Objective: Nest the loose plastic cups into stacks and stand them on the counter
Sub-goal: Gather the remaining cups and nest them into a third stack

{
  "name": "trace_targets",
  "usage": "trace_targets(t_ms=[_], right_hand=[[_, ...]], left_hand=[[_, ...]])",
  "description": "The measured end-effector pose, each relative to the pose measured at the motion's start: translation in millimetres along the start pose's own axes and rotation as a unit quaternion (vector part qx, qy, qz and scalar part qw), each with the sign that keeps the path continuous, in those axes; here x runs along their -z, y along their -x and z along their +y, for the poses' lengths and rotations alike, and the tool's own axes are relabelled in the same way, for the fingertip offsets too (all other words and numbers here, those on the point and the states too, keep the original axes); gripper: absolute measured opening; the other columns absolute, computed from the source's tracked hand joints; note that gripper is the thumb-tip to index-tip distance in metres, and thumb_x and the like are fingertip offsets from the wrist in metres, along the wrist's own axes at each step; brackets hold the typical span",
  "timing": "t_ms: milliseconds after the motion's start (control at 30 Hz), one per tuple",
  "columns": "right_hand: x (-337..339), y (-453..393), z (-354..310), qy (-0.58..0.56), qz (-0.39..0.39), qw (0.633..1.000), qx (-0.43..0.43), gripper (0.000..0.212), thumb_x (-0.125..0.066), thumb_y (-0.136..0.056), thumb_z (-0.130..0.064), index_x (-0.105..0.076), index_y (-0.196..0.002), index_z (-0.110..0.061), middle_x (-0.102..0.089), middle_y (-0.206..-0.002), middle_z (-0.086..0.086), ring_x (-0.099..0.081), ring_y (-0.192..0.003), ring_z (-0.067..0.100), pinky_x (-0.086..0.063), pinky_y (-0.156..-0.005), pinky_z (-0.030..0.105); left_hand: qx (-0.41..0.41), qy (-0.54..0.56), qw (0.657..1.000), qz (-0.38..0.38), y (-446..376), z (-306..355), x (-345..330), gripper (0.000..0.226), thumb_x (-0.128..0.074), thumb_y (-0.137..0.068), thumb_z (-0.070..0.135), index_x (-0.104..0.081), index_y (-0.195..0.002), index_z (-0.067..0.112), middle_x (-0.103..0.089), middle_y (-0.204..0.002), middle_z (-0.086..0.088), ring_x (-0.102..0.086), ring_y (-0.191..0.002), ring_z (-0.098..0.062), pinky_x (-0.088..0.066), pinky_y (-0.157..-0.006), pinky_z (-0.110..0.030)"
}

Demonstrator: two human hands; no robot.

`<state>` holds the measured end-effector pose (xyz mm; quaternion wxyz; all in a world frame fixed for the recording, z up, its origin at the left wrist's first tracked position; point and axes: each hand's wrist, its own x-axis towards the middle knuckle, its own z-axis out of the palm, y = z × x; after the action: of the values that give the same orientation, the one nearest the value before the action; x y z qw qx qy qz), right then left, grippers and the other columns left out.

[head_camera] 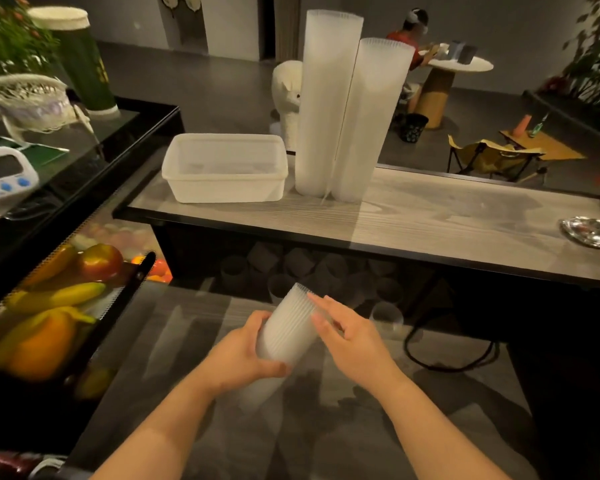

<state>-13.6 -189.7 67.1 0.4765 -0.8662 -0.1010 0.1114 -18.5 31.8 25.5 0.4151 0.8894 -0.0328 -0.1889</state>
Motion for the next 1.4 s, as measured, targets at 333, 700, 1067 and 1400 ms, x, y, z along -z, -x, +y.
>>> trace_targets(t_ms=[333, 700, 1067, 1400], right_hand=[[-37, -31, -16, 0.042, -0.084, 0.995, 0.023, 0.034, -0.045, -0.097, -0.052, -0.047, -0.13, -0.057, -0.028, -0.155, -0.016, -0.024, -0.143, 0.0, -0.022, -0.108, 0.012], [-94, -87, -3, -0.045, -0.022, 0.998, 0.025, 0.024, -0.065, -0.092, -0.026, -0.065, -0.109, -0.044, -0.06, -0.118, -0.023, -0.058, -0.109, -0.004, -0.048, -0.095, 0.016], [-102, -175, 50, 0.265, -0.074, 0.959, -0.065, 0.035, -0.052, -0.097, -0.02, -0.06, -0.131, -0.017, -0.05, -0.131, 0.008, -0.058, -0.114, 0.025, -0.044, -0.099, 0.028], [-123, -210, 92, 0.33, -0.179, 0.915, -0.146, 0.04, -0.057, -0.092, -0.016, -0.06, -0.131, -0.013, -0.062, -0.127, 0.013, -0.06, -0.114, 0.03, -0.048, -0.099, 0.035]], left_hand=[[0.049, 0.016, 0.999, -0.015, -12, -43, 22, 0.098, -0.087, -0.053, 0.045, -0.027, -0.13, 0.046, -0.058, -0.113, 0.011, -0.061, -0.099, -0.01, -0.056, -0.079, -0.032], [0.067, 0.099, 0.992, 0.047, -31, -92, 27, 0.1, -0.093, -0.057, 0.03, -0.04, -0.14, 0.041, -0.057, -0.125, 0.017, -0.056, -0.116, -0.007, -0.051, -0.097, -0.031], [0.11, 0.139, 0.984, 0.03, -34, -107, 40, 0.098, -0.09, -0.053, 0.041, -0.033, -0.132, 0.052, -0.054, -0.128, 0.017, -0.054, -0.117, -0.015, -0.053, -0.098, -0.046], [0.122, 0.112, 0.986, 0.031, -39, -112, 57, 0.097, -0.088, -0.06, 0.041, -0.027, -0.134, 0.055, -0.051, -0.129, 0.018, -0.053, -0.117, -0.015, -0.052, -0.098, -0.044]])
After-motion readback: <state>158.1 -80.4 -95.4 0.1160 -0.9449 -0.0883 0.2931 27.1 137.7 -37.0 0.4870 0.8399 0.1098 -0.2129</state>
